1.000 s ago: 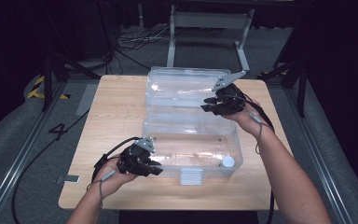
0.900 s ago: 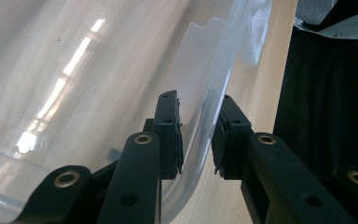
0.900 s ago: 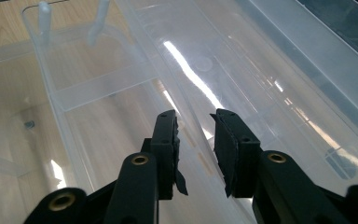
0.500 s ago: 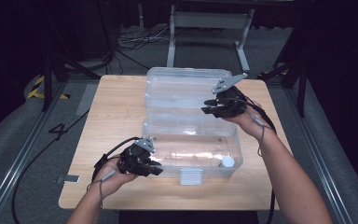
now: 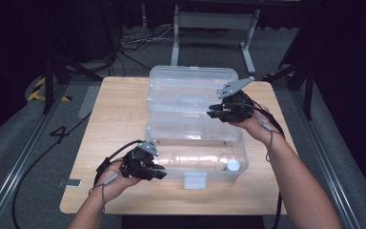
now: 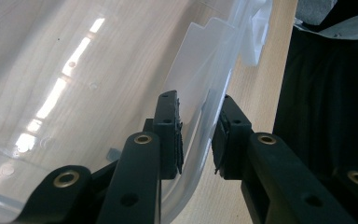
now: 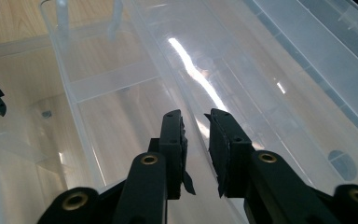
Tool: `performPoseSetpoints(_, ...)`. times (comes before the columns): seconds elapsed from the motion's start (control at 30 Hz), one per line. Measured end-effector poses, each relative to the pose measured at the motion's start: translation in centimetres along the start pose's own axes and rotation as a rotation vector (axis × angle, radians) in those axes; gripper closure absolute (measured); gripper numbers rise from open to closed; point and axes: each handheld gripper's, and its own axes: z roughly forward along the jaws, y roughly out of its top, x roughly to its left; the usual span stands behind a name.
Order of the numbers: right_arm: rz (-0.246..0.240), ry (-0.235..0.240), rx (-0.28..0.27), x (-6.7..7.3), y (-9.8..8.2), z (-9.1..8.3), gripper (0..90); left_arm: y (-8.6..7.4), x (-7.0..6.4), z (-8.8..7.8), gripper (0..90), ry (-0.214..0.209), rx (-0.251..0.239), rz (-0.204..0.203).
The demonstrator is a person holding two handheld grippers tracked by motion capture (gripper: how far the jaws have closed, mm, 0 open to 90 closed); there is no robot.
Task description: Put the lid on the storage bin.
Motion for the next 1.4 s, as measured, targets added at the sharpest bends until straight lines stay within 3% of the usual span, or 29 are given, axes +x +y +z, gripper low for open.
performPoseSetpoints(1.4,-0.084,0.049,0.0,3.0,-1.2,-2.1,77.1,0.2,-0.1,0.4,73.0,0.003,0.022,-0.013)
